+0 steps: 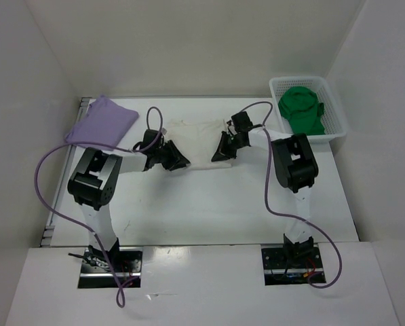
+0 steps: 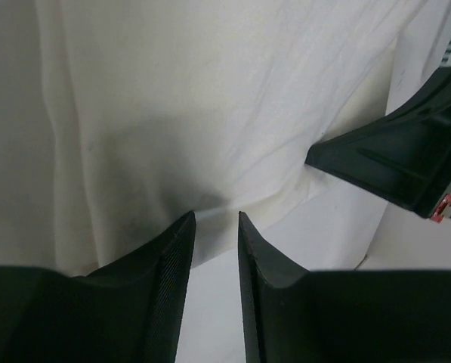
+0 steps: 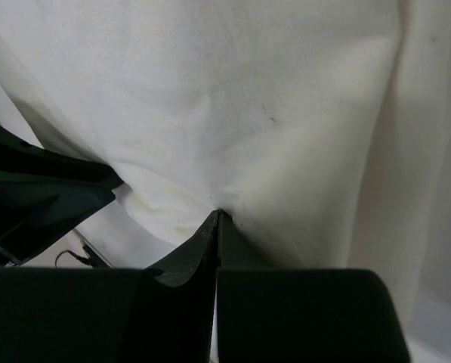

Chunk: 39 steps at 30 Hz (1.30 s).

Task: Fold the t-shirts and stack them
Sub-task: Smooth out wrinkles on the folded tshirt

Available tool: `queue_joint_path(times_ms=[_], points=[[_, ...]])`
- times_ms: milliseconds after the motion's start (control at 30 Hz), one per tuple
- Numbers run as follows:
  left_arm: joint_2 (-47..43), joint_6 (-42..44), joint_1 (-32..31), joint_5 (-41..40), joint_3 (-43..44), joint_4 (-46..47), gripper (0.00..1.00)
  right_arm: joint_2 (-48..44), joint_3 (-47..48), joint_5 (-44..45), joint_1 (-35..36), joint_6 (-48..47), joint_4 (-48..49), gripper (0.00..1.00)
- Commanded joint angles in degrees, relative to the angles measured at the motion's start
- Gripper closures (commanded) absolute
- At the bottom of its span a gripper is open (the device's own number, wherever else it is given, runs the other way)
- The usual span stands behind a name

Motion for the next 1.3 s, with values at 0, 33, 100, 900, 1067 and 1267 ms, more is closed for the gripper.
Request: queue_joint_path(times_ms=[0,33,100,900,1067,1267], points=[[-3.3,0.8,-2.5,-2.7,-10.4,-7.8,0.62,-4.2,-7.4,4.6,1.9,-0.3,-0.8,1.00],[-6.8,0.8,-2.5,-2.7,-11.9,-8.5,0.62,-5.3,-10.7,4.6,2.8,-0.3,-0.1,1.00],[-10.5,0.2,-2.5,-2.7,-16.1,-11.2,0.62,-8.9,-13.9,4.1,3.8,0.3,-0.1,1.00],[2.4,5.2,8.2,-4.4,11.3,-10.6,0.54,7.8,14.4,2.0,1.5,-3.0,-4.0,0.98],[-0.7,5.7,10.8,-4.4,11.0,-10.1,0.53,9.6,16.4,0.1,1.5,-3.0,-4.7,0.99],[-16.8,7.0,12.0,-4.4,0.7,-11.3,0.41,3.2,17.8,-1.0,1.5,-4.1,-6.8,0.84]])
